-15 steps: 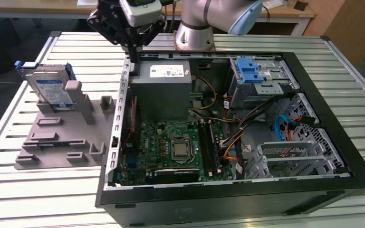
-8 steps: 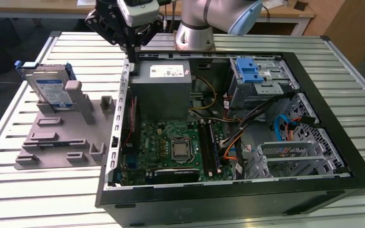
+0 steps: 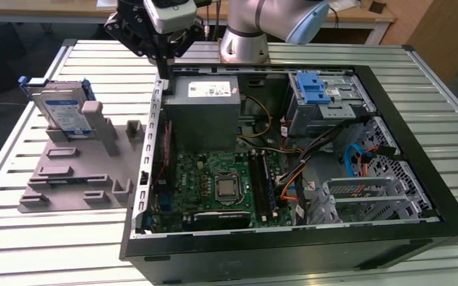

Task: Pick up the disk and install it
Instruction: 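Reach for the disk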

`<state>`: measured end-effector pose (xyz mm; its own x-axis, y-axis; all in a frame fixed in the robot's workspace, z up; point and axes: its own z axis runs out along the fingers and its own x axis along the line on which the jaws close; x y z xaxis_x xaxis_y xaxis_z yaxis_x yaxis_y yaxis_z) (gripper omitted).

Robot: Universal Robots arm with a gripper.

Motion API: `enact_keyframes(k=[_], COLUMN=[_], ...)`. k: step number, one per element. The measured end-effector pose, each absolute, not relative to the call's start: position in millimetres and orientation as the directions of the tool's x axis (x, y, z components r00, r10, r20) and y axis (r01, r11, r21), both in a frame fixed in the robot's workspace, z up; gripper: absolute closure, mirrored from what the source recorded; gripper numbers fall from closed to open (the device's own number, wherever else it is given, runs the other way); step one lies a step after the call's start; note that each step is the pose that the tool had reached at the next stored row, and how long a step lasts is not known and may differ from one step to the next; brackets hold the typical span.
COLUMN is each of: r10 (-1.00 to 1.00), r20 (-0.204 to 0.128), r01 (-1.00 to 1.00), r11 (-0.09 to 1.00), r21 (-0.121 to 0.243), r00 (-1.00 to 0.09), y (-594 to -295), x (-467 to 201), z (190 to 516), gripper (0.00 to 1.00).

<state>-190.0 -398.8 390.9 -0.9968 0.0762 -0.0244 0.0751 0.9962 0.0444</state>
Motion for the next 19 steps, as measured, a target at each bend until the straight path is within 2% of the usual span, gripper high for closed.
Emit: enact_keyframes(k=[19], r10=[0.076], r20=[-0.024], r01=[0.075], r11=[0.996], r21=[0.044], r00=[-0.997], y=[-398.9], x=[-197.5], z=[390.4], gripper=[0.89])
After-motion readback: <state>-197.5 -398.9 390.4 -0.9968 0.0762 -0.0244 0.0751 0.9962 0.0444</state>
